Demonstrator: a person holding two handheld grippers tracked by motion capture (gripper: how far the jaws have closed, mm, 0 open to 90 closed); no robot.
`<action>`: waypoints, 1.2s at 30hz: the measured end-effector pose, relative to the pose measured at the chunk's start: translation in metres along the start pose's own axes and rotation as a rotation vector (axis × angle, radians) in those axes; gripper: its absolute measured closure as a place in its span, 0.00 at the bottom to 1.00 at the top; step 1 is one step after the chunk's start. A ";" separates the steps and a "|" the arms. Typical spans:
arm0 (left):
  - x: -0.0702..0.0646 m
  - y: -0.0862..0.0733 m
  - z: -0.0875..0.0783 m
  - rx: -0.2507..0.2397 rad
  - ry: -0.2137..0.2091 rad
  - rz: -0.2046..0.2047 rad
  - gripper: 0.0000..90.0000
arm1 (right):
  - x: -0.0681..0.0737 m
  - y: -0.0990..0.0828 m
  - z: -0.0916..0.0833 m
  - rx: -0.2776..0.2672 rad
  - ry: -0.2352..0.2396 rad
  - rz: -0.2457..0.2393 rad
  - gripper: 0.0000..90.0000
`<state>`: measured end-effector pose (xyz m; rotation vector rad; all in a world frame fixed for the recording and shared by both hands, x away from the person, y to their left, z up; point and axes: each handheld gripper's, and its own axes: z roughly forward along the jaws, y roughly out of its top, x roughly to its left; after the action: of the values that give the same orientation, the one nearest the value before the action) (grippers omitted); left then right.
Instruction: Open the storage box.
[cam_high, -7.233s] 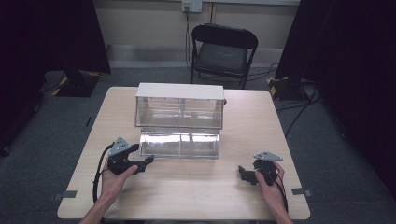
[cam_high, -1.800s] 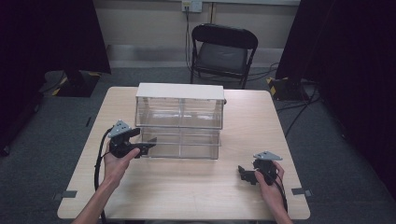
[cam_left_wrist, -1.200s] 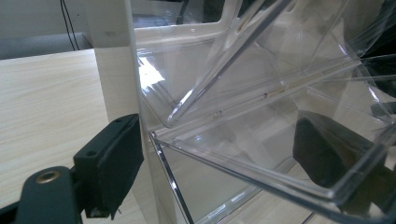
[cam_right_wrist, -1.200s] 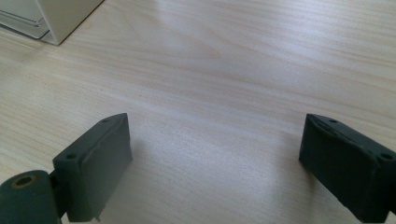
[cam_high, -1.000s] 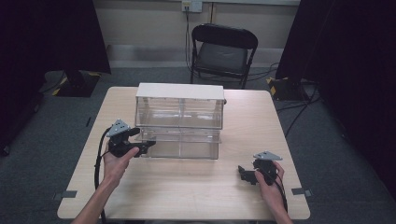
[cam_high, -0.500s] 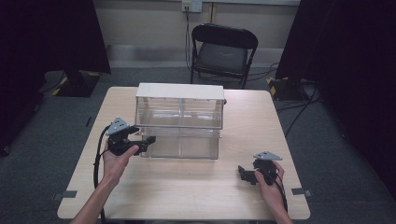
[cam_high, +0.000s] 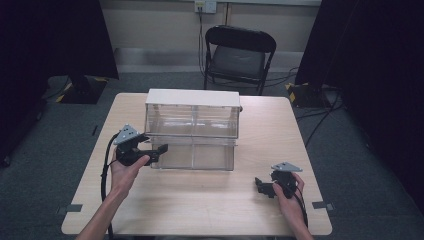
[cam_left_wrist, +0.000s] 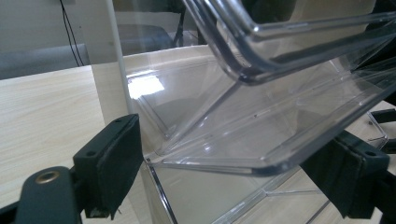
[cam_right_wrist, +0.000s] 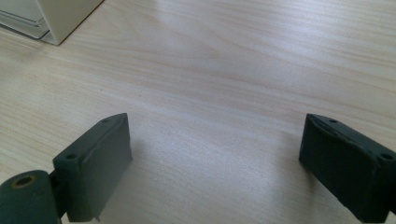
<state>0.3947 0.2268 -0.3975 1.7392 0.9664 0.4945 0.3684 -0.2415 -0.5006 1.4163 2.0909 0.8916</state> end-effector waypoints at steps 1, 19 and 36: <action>0.000 0.000 0.000 0.000 0.000 0.000 0.17 | 0.000 0.000 0.000 0.000 0.000 0.000 0.09; -0.003 0.012 -0.003 0.001 -0.033 -0.017 0.10 | 0.000 0.000 0.000 0.000 0.000 0.000 0.09; -0.001 0.010 -0.002 0.009 -0.033 -0.023 0.14 | 0.000 0.000 0.000 0.000 0.000 0.000 0.09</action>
<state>0.3961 0.2258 -0.3875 1.7372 0.9653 0.4456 0.3684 -0.2415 -0.5006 1.4165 2.0910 0.8913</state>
